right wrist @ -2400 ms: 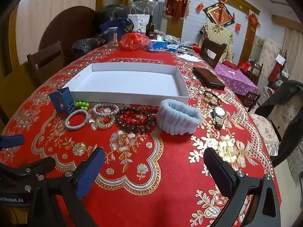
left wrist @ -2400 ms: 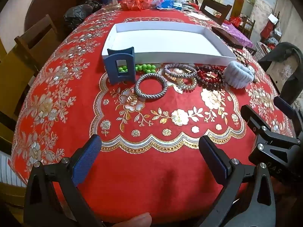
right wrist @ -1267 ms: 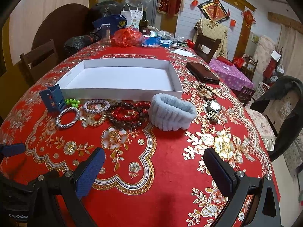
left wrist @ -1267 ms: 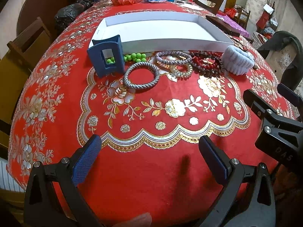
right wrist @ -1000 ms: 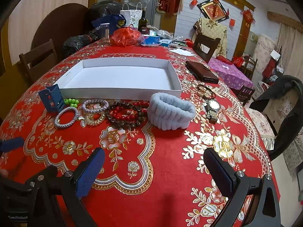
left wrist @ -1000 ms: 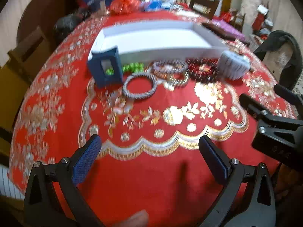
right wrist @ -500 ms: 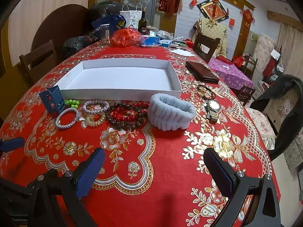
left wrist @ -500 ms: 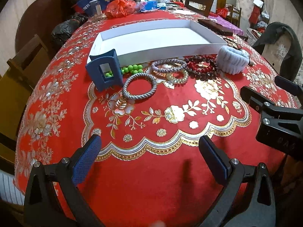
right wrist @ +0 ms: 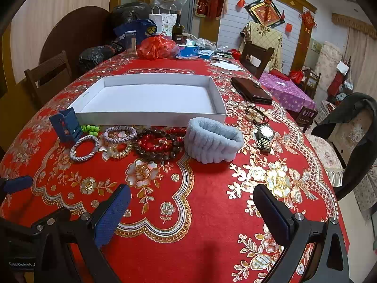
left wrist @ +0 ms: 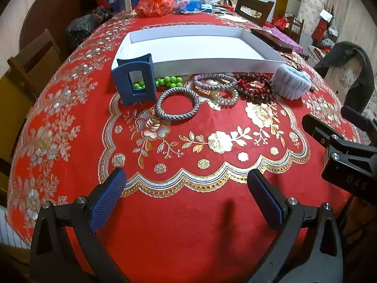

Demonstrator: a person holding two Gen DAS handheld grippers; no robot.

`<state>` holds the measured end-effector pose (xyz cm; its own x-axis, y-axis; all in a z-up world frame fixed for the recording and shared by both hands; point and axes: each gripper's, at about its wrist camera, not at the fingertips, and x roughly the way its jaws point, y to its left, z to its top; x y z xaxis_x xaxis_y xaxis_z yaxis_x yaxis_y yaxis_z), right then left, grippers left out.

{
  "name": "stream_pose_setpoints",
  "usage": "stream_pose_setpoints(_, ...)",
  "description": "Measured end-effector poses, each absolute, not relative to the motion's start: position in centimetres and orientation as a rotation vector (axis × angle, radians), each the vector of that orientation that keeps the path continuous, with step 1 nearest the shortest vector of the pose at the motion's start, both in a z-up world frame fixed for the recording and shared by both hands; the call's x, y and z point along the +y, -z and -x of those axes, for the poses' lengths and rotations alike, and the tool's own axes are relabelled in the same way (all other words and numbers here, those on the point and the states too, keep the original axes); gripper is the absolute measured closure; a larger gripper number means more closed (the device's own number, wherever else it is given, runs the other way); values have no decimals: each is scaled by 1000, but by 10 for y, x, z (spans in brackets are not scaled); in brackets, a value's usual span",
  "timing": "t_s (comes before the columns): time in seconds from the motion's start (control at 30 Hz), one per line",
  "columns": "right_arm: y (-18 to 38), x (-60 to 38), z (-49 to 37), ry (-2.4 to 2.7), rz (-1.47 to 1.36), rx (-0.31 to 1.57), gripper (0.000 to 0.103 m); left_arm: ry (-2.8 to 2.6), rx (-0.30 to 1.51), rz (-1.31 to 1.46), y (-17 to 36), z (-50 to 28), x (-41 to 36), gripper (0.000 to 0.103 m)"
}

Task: Organize jewelry
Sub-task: 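Reach the left tool to the blue claw hair clip and close on it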

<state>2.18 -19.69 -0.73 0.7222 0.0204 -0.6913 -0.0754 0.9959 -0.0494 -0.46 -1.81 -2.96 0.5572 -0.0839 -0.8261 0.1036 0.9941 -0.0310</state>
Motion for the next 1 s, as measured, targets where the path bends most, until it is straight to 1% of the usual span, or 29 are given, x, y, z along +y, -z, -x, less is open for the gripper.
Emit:
stream_pose_setpoints(0.2,6,-194,-22,-58,75,765,0,128,1001,-10,36,1,-17,0)
stream_pose_setpoints(0.43,6,-194,-22,-62,71,761,0,71,947,14,36,-10,9,0)
stream_pose_setpoints(0.7,8,-200,-23,-50,46,746,0,7,851,50,17,-68,36,0)
stream_pose_setpoints(0.9,9,-205,-23,-45,36,746,0,-32,858,20,23,-104,35,0)
stream_pose_setpoints(1.0,9,-205,-23,-47,42,744,0,-45,852,30,26,-108,37,1)
